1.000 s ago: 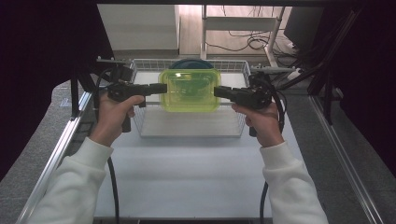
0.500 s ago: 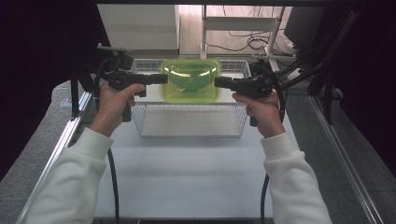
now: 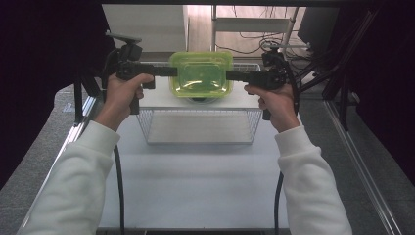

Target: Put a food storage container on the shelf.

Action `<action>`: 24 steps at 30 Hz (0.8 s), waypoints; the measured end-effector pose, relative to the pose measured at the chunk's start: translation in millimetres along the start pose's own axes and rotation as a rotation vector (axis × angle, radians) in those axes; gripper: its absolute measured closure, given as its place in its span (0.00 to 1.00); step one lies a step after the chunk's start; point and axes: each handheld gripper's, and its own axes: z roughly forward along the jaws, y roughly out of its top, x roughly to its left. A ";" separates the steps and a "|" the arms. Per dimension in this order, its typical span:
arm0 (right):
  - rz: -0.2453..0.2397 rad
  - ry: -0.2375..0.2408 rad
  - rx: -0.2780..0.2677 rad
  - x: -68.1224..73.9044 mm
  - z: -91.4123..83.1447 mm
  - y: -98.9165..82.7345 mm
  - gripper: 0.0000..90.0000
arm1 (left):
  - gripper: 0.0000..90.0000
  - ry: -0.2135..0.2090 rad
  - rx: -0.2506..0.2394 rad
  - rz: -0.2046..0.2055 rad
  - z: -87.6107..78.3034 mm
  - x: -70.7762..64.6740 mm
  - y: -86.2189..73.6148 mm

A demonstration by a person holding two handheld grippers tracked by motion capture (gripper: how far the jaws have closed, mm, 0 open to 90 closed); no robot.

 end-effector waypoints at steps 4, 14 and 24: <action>0.018 0.001 0.007 -2.9 2.6 7.4 0.88 | 0.88 0.001 0.013 -0.006 1.3 2.3 10.2; 0.088 0.000 0.033 -14.3 14.0 20.4 0.88 | 0.88 0.011 0.030 -0.034 8.1 14.3 23.8; 0.168 -0.005 0.065 -34.8 32.4 22.7 0.88 | 0.87 -0.030 0.029 -0.115 19.3 37.0 22.8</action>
